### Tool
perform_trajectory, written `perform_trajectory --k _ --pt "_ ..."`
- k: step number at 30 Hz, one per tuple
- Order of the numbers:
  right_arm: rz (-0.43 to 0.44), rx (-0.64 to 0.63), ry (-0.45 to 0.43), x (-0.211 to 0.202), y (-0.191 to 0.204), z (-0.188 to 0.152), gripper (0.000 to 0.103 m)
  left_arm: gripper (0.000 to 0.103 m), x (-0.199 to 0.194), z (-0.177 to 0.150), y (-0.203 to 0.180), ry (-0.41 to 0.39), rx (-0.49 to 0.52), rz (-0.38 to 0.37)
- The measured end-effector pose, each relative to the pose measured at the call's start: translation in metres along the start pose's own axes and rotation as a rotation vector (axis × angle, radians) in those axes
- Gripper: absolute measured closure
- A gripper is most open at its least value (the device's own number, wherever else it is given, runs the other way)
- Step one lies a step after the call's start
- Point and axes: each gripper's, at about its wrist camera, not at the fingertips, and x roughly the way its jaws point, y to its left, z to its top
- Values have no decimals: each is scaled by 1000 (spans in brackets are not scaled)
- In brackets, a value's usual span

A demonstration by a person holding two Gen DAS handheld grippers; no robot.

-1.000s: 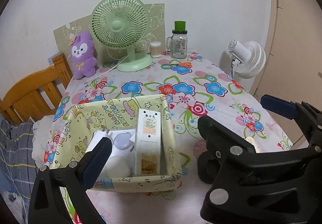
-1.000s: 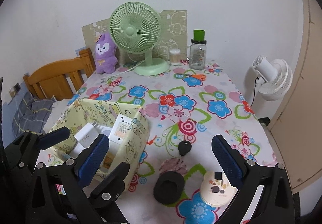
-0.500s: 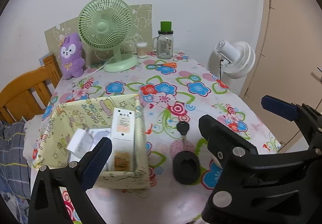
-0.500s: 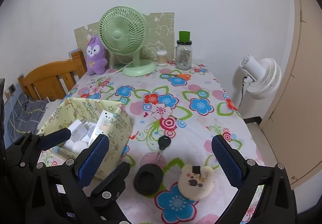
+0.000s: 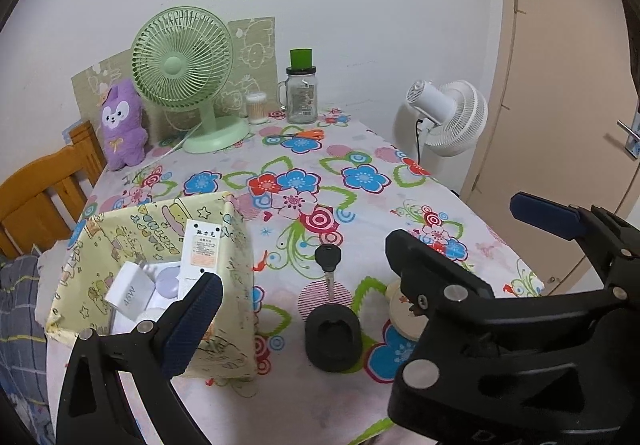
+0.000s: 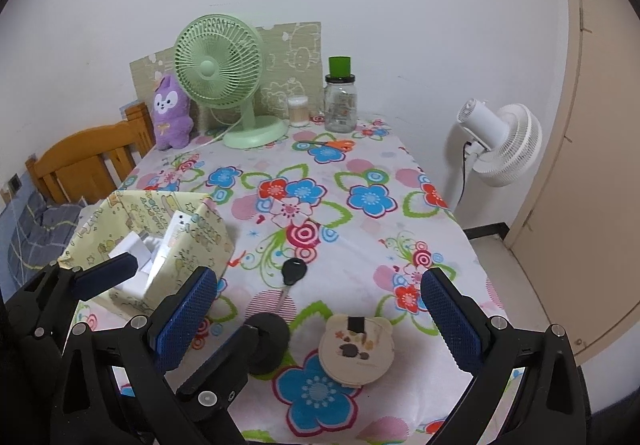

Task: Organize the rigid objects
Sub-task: 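Lower the right gripper onto the wooden bear coaster and close it while the left approaches the black holder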

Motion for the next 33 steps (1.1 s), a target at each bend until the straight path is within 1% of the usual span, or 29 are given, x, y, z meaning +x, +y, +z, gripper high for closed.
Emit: perform_trajectory --k 3,4,7,15,21,29,30,33 --pt "-4 -1 -2 1 -5 -3 0 0 2 -3 -4 -11 -5 -9" --pt "-6 0 -3 2 -6 -4 0 0 3 -4 -6 -29 -5 -12" --pt "-10 0 -5 4 -11 -8 0 0 5 -7 -10 -41 7 8" --pt "-23 -15 9 13 -19 -17 0 0 19 -15 -19 -14 2 2" --pt "-27 -6 27 23 -27 -24 0 0 29 -20 -26 -4 18 1" --pt "-46 -21 30 37 -35 -35 0 0 47 -31 -26 31 -27 -18" --pt "-49 -25 29 39 -36 -36 0 1 49 -33 -26 34 -30 -15" --pt "-63 -29 32 45 -38 -41 0 2 56 -37 -28 32 -32 26"
